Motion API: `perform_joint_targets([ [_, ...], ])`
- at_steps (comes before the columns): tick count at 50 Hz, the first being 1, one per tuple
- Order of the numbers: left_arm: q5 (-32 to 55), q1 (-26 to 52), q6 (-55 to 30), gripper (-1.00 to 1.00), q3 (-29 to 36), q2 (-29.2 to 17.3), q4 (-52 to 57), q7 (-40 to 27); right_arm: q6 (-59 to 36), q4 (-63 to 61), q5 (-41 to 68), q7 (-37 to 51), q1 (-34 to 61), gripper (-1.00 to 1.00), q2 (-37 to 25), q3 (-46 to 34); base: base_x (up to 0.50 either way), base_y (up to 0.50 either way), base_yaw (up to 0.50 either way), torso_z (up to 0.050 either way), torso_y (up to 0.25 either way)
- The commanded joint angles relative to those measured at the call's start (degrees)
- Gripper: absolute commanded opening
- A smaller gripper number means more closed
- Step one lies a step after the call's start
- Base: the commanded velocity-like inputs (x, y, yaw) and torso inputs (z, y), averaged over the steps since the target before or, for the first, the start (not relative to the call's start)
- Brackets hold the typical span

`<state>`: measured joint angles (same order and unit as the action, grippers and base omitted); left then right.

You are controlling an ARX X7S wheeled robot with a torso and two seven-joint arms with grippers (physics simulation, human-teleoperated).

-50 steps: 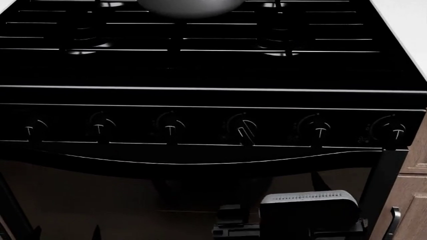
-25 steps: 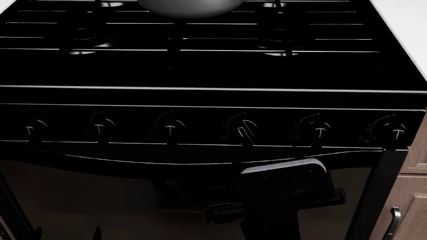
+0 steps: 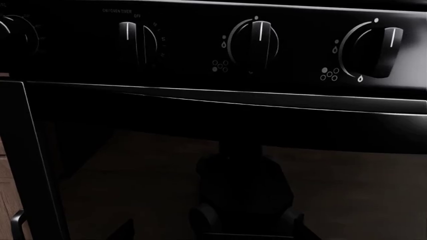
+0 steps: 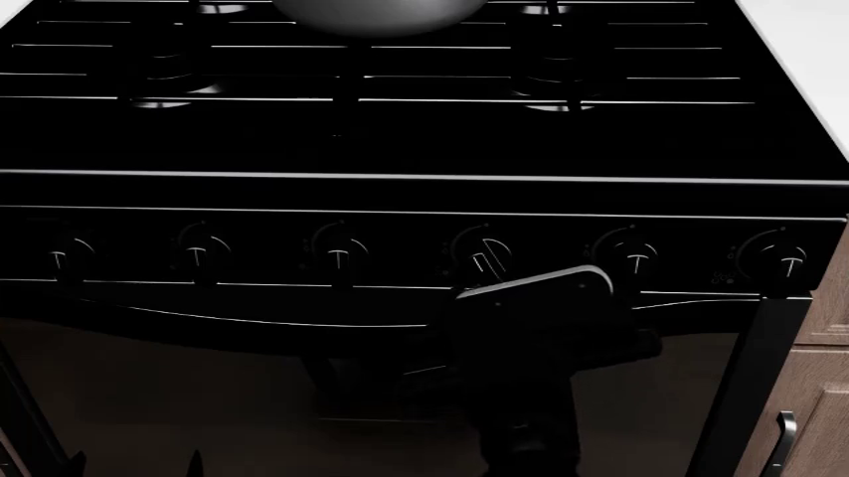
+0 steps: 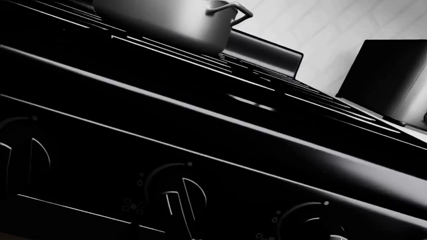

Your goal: Turn off the center burner of the stove.

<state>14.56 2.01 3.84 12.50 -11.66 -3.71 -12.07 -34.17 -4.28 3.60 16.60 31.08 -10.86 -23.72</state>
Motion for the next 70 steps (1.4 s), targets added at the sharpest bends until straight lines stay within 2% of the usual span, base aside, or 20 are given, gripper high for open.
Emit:
perform_joint_targets([
  [1, 0.2, 0.1, 0.3, 1.00, 0.3, -0.2, -0.4, -0.1, 0.9, 4.2, 0.1, 0.0, 2.1, 1.00, 0.9, -0.7, 0.00, 0.00, 0.00, 0.000, 0.000],
  [20, 0.8, 0.2, 0.4, 1.00, 0.7, -0.5, -0.3, -0.5, 2.8, 10.9, -0.4, 0.2, 4.8, 1.00, 3.0, -3.3, 0.00, 0.00, 0.00, 0.000, 0.000],
  [62, 1.4, 0.5, 1.1, 1.00, 1.6, -1.2, -1.2, -1.1, 6.1, 20.2, -0.7, 0.9, 9.1, 1.00, 3.4, -5.8, 0.00, 0.00, 0.00, 0.000, 0.000],
  [63, 1.5, 0.5, 1.0, 1.00, 1.6, -1.2, -1.1, -1.1, 6.3, 20.5, -0.7, 0.9, 9.2, -1.00, 3.4, -5.8, 0.00, 0.00, 0.00, 0.000, 0.000],
  [70, 1.6, 0.6, 0.9, 1.00, 1.7, -1.3, -1.2, -1.3, 7.0, 22.0, -0.5, 1.0, 9.7, -1.00, 3.5, -6.1, 0.00, 0.00, 0.00, 0.000, 0.000],
])
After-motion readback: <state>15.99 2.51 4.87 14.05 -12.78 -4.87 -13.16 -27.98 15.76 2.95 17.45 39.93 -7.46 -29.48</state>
